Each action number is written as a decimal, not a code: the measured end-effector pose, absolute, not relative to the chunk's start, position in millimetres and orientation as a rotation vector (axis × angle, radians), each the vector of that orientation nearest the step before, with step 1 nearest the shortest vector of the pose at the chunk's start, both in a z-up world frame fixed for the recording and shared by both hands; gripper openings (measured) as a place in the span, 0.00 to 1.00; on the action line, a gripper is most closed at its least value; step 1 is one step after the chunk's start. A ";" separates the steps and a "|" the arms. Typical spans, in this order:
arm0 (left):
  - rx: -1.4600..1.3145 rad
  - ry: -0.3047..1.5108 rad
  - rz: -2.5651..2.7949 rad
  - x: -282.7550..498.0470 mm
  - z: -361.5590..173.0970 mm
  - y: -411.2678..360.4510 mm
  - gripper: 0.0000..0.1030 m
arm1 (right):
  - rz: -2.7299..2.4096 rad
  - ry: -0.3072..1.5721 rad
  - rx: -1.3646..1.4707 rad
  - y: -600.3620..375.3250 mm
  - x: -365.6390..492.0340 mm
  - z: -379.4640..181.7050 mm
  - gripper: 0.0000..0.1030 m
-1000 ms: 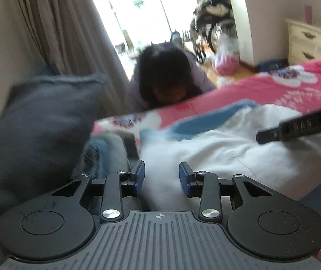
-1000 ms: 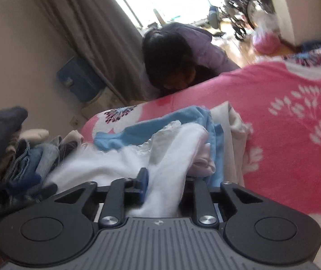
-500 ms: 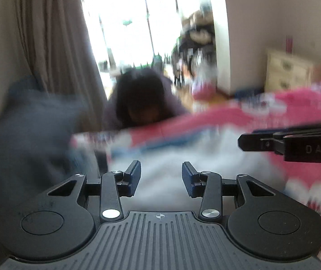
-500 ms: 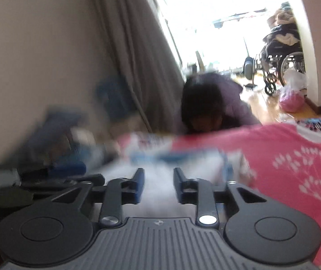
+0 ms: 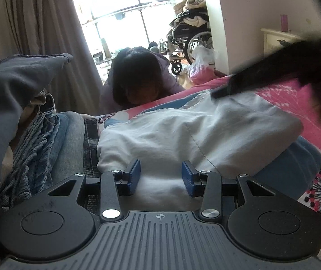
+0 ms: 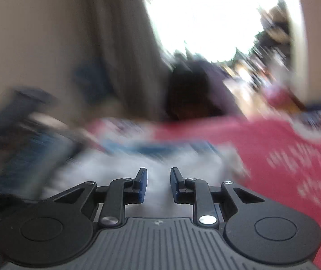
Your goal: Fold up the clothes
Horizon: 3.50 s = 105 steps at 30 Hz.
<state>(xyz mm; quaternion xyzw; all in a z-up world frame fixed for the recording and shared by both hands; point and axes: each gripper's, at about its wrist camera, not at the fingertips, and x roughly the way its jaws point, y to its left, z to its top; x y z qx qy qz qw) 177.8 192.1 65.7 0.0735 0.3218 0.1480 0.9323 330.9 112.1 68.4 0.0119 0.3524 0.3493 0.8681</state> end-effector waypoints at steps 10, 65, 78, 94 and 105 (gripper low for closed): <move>0.134 0.518 0.282 120.0 113.2 165.9 0.43 | 0.696 0.523 0.189 1.9 229.3 144.6 0.29; -0.155 0.801 0.546 -47.5 97.2 88.7 1.00 | 0.369 0.706 -0.089 -12.9 -42.1 129.0 1.00; -0.143 0.792 0.552 -47.1 98.1 88.3 1.00 | 0.389 0.701 -0.114 -6.7 -44.2 127.1 1.00; -0.132 0.794 0.551 -47.9 96.1 88.9 1.00 | 0.386 0.710 -0.123 -5.8 -42.9 124.9 1.00; -0.131 0.796 0.552 -48.3 94.7 89.0 1.00 | 0.384 0.712 -0.127 -6.9 -42.4 125.3 1.00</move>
